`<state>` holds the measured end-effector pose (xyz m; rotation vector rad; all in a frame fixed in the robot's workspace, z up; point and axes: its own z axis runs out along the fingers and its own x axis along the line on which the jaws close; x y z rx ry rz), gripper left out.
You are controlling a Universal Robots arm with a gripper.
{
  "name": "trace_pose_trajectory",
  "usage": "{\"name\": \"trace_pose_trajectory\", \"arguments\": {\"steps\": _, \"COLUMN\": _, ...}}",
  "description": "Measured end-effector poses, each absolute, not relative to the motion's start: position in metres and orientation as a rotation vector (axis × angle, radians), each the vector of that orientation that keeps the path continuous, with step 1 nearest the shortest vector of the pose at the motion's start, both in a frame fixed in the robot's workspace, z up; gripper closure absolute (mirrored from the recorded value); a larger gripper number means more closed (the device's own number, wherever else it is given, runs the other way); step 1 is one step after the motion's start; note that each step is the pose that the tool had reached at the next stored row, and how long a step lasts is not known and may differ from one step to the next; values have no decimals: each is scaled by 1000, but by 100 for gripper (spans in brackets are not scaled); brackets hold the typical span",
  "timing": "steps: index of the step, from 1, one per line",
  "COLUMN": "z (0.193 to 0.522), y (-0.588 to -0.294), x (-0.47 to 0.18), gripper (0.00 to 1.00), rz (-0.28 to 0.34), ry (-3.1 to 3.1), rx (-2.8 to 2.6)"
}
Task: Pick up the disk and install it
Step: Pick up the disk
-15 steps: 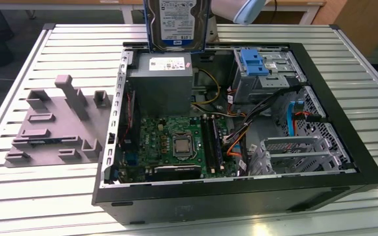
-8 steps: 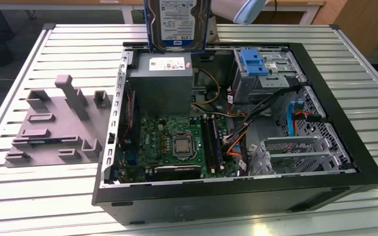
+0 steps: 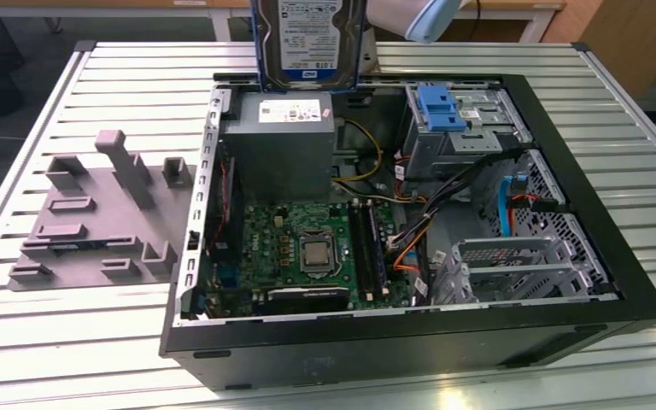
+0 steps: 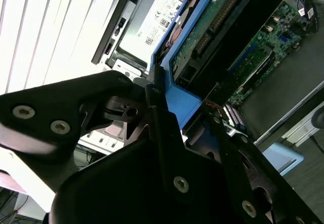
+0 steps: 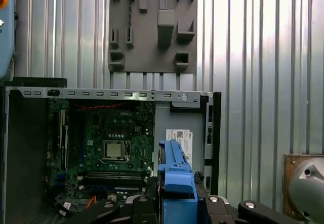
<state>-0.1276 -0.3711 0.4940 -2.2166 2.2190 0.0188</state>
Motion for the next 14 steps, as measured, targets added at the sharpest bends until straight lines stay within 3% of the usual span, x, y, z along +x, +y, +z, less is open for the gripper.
{"name": "trace_pose_trajectory", "arguments": {"steps": 14, "z": 494, "y": -371, "x": -107, "gripper": 64, "rz": 19, "ry": 2219, "rx": -2217}}
